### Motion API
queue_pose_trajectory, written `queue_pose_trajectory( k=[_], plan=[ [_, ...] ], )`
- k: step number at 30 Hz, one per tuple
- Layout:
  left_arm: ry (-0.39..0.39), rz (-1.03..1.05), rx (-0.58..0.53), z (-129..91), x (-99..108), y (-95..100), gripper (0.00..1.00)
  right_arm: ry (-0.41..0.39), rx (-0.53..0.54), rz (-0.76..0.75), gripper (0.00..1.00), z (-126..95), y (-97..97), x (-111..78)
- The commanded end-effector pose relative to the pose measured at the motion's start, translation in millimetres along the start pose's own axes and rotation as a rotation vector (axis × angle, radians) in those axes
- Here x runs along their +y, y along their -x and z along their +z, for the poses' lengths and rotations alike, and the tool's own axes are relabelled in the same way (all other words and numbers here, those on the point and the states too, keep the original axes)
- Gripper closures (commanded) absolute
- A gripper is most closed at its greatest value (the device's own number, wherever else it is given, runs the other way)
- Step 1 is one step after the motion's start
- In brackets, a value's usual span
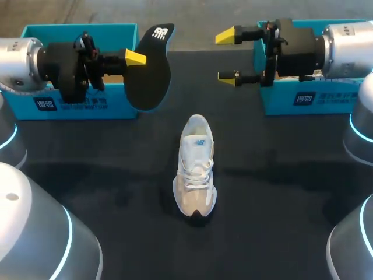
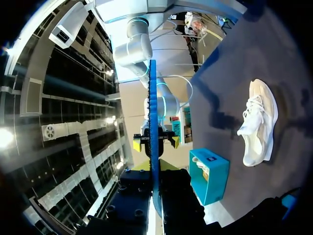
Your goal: Take the shoe out of the shoebox, open the shoe tongue, remove and reinsert the insole, then place the shoe into the shoebox
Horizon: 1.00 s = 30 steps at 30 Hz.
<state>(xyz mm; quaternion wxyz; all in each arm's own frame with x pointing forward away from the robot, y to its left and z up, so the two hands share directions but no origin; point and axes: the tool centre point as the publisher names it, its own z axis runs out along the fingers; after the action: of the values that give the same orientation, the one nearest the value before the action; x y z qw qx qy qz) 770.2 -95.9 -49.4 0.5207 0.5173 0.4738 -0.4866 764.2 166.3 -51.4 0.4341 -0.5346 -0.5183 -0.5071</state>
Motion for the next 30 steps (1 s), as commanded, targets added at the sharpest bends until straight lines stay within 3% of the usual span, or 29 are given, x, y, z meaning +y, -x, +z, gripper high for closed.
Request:
queue_pose_trajectory(
  k=[1, 9, 13, 14, 15, 16, 17, 18, 19, 22, 25, 30],
  plan=[
    [0.005, -0.149, -0.02, -1, -1, 5.2, 1.0, 0.001, -0.002, 0.001, 0.0, 2, -0.3, 0.6],
    [-0.013, -0.548, -0.011, -6, -10, 10.4, 1.0, 0.001, -0.002, 0.001, 0.0, 2, -0.3, 0.6],
    [-0.037, -0.863, 0.021, -10, -13, 7.7, 1.0, 0.001, -0.002, 0.001, 0.0, 2, -0.3, 0.6],
    [-0.005, -0.941, -0.026, -11, -13, 6.5, 1.0, 0.001, -0.002, 0.001, 0.0, 2, -0.3, 0.6],
    [-0.024, -1.081, -0.018, -12, -13, 6.2, 1.0, 0.001, -0.002, 0.001, 0.0, 2, -0.3, 0.6],
    [-0.002, -1.124, -0.017, -13, -14, 5.3, 1.0, 0.001, -0.002, 0.001, 0.0, 2, -0.3, 0.6],
    [0.025, -1.314, -0.023, -13, -12, 4.1, 1.0, 0.001, -0.002, 0.001, 0.0, 2, -0.3, 0.6],
    [-0.006, -1.391, 0.011, -14, -13, 3.4, 1.0, 0.001, -0.002, 0.001, 0.0, 2, -0.3, 0.6],
    [0.024, -1.527, -0.021, -14, -13, 2.4, 1.0, 0.001, -0.002, 0.001, 0.0, 2, -0.3, 0.6],
    [-0.003, -1.828, -0.042, -15, -9, 0.1, 1.0, 0.001, -0.002, 0.001, 0.0, 2, -0.3, 0.6],
    [-0.004, -1.942, -0.044, -15, -4, -3.0, 1.0, 0.001, -0.002, 0.001, 0.0, 2, -0.3, 0.6],
    [-0.004, -1.942, -0.044, -15, -4, -3.0, 1.0, 0.001, -0.002, 0.001, 0.0, 2, -0.3, 0.6]
  ],
)
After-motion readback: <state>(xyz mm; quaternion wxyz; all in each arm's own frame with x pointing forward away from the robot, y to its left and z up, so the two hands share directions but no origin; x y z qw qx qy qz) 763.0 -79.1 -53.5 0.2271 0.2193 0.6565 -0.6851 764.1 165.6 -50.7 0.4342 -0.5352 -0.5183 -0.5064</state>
